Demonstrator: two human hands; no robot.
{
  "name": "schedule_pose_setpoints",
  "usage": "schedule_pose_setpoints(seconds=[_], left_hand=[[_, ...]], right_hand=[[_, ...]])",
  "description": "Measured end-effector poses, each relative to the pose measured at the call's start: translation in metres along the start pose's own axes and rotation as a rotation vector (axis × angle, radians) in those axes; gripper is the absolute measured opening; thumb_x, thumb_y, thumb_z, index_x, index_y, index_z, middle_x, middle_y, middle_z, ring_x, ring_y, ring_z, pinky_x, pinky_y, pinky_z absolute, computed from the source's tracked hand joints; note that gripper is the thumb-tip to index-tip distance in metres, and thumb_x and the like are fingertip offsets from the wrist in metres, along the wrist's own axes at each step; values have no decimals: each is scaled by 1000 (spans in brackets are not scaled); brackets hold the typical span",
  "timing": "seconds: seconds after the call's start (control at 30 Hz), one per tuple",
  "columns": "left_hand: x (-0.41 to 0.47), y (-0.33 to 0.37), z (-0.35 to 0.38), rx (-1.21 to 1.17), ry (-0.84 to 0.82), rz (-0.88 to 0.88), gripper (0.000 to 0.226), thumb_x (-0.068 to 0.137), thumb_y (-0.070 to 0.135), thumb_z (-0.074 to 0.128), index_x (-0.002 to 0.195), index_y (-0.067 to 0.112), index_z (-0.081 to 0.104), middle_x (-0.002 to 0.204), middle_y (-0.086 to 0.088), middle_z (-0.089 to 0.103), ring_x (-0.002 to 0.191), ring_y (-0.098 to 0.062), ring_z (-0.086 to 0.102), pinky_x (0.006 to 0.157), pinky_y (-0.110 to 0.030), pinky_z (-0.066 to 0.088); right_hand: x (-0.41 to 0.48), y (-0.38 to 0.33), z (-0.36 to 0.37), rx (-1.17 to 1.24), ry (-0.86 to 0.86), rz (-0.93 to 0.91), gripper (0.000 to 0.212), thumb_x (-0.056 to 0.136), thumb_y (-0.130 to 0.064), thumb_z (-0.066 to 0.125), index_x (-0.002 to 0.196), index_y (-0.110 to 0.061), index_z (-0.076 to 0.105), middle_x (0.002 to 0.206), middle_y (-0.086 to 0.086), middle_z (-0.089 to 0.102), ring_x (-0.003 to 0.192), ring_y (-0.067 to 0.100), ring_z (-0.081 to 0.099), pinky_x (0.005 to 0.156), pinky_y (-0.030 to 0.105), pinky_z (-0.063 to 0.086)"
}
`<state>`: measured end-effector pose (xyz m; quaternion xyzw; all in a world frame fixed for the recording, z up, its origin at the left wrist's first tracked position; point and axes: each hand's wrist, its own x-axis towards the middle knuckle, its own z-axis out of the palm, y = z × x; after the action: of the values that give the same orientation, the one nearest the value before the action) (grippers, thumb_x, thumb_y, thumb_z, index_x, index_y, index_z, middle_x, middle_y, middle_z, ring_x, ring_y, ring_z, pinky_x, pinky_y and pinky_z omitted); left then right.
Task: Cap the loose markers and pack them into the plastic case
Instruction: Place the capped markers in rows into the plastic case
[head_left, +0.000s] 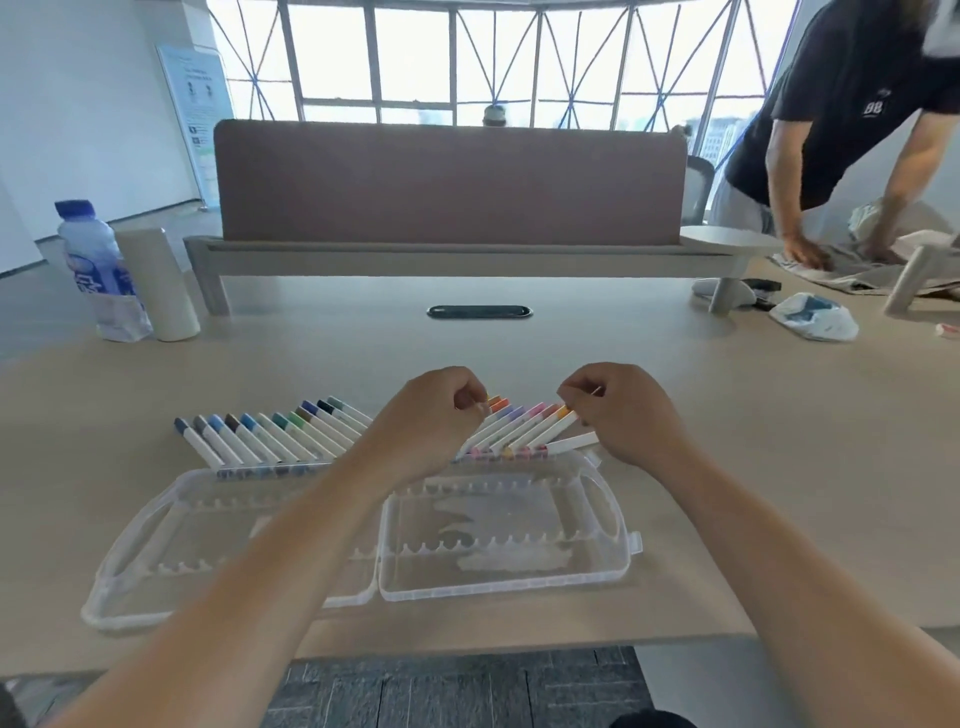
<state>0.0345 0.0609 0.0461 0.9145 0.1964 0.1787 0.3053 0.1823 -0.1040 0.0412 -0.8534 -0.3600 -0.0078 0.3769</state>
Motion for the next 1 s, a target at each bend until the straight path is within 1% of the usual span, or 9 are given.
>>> schedule_pose_setpoints(seconds=[0.07,0.17,0.23,0.3,0.4,0.6,0.67,0.77,1.0], left_hand=[[4,3,5,21,-13,13,9,96,23,56,100,26,63,90,11,64,81,-10,60,67,-24,45],[7,7,12,33,-56,11,15,97,18,50,103,25,62,95,9,66,82,-9,61,64,-23,43],[7,10,14,29,-72,3,18,98,17,46,101,27,61,96,10,67,83,-10,62,64,-26,45],[7,12,17,32,-83,3,19,98,17,46,100,29,60,95,11,68,84,-10,63,70,-29,50],[4,14,21,35,-94,0,21,98,16,45,99,29,61,93,12,68,80,-13,65,73,-31,53],[3,12,26,34,-82,5,24,98,15,44,94,31,61,90,13,69,77,-10,66,75,-24,45],[3,12,25,22,-77,0,24,98,15,44,91,32,60,90,12,69,78,-11,65,68,-23,46],[5,13,26,12,-79,-5,22,97,15,45,93,29,62,91,10,69,79,-13,65,69,-27,49],[10,18,31,29,-33,8,16,96,21,50,95,28,64,93,13,66,84,-7,59,64,-24,42]], right_hand=[[3,10,-4,-39,1,8,16,94,-21,58,84,-28,69,77,-17,65,74,2,59,60,18,38],[6,26,-7,-134,-41,43,18,92,-18,57,88,-28,72,88,-9,69,80,12,63,63,23,42],[6,37,-5,-222,-87,72,20,91,-18,58,94,-28,75,98,-6,71,91,17,63,73,28,47],[5,45,-2,-309,-128,70,24,89,-17,57,97,-31,74,108,-5,71,100,19,63,86,31,51],[5,48,1,-394,-169,36,31,84,-12,53,100,-31,73,114,-4,68,106,22,62,91,33,50],[15,50,6,-499,-241,-31,17,80,-16,60,85,-28,72,91,-4,68,87,22,63,78,36,55],[19,52,6,-502,-265,-74,9,84,-21,64,84,-27,70,91,-5,65,89,20,61,79,37,54],[23,58,3,-488,-275,-122,2,86,-25,66,84,-25,68,92,-5,65,90,21,59,81,40,52],[22,56,-17,-384,-159,-72,5,91,-28,64,87,-25,64,89,-6,65,83,19,57,74,38,52]])
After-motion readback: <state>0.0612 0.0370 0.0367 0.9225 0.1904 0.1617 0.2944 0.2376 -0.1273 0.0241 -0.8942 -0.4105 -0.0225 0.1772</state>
